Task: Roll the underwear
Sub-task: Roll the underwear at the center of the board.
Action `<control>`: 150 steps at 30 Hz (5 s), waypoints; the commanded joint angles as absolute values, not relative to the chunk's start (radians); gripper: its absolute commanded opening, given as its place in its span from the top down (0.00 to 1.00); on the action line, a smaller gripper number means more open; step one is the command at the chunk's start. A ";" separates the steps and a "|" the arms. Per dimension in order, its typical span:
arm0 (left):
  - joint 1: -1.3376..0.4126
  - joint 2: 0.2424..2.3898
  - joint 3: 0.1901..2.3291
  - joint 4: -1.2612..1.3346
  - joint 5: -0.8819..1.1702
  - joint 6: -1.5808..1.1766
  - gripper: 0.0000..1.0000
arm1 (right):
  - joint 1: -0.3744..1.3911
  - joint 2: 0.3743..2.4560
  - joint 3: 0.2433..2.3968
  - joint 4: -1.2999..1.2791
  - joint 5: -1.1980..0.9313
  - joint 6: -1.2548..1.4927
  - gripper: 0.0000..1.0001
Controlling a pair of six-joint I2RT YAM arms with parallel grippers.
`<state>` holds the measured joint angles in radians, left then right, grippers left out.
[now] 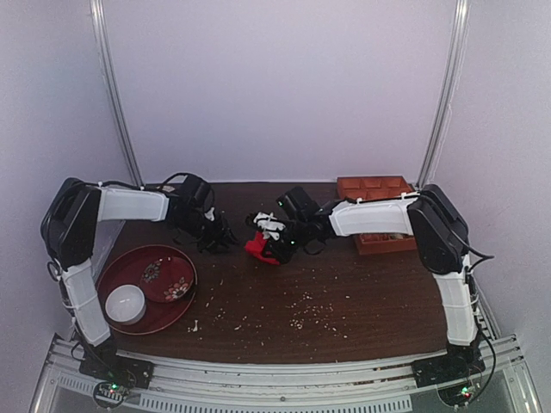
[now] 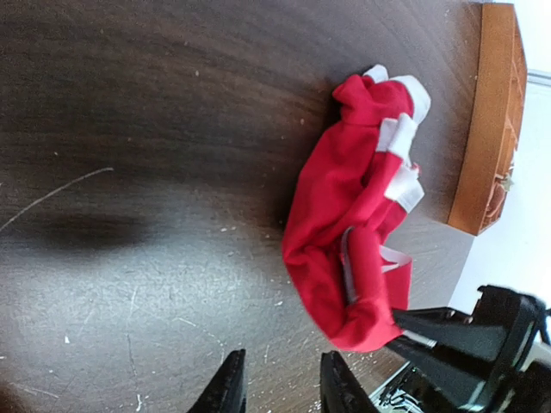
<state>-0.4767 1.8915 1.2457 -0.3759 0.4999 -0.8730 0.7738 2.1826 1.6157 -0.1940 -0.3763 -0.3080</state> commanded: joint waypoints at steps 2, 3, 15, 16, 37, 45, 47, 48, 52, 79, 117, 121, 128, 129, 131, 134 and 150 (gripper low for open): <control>-0.466 1.851 1.236 -0.396 0.486 -0.864 0.70 | 0.717 2.226 1.695 -0.282 -0.558 -0.168 1.00; -0.467 1.851 1.236 -0.396 0.486 -0.864 0.70 | 0.711 2.231 1.702 -0.284 -0.582 -0.153 1.00; -0.467 1.850 1.228 -0.387 0.488 -0.871 0.70 | 0.698 2.295 1.741 -0.340 -0.650 -0.079 1.00; -0.467 1.850 1.228 -0.387 0.488 -0.873 0.70 | 0.697 2.298 1.739 -0.336 -0.652 -0.066 1.00; -0.468 1.824 1.193 -0.375 0.471 -0.892 0.70 | 0.621 2.364 1.688 -0.239 -0.764 0.269 1.00; -0.468 1.819 1.185 -0.366 0.467 -0.904 0.70 | 0.612 2.377 1.663 -0.151 -0.817 0.370 1.00; -0.469 1.814 1.174 -0.356 0.466 -0.914 0.70 | 0.607 2.374 1.652 -0.118 -0.826 0.398 1.00; -0.469 1.811 1.168 -0.352 0.462 -0.918 0.70 | 0.603 2.376 1.649 -0.106 -0.831 0.411 1.00; -0.469 1.799 1.160 -0.348 0.453 -0.927 0.70 | 0.580 2.368 1.601 -0.009 -0.863 0.499 1.00; -0.520 1.868 1.227 -0.292 0.431 -0.982 0.70 | 0.508 2.432 1.549 0.231 -1.080 0.782 1.00; -0.561 1.687 0.925 -0.119 0.438 -0.978 0.64 | 0.641 2.353 1.489 0.084 -1.178 0.628 1.00; -0.572 1.690 0.897 -0.035 0.454 -0.993 0.58 | 0.641 2.350 1.494 0.045 -1.164 0.596 1.00; -0.586 1.740 0.865 0.147 0.489 -1.075 0.57 | 0.641 2.354 1.523 -0.013 -1.147 0.559 1.00; -0.592 1.754 0.875 0.149 0.493 -1.076 0.57 | 0.641 2.356 1.525 -0.016 -1.145 0.556 1.00; -0.600 1.778 0.891 0.160 0.498 -1.080 0.57 | 0.641 2.356 1.527 -0.022 -1.145 0.553 1.00; -0.607 1.802 0.890 0.192 0.498 -1.095 0.56 | 0.641 2.356 1.529 -0.026 -1.145 0.551 1.00; -0.609 1.762 0.836 0.232 0.498 -1.081 0.53 | 0.640 2.375 1.566 -0.064 -1.143 0.538 1.00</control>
<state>-0.5995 1.8179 0.8528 0.2100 0.4900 -1.0962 0.6361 2.3600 1.5558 0.0132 -1.2076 0.5522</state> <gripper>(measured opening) 0.453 0.030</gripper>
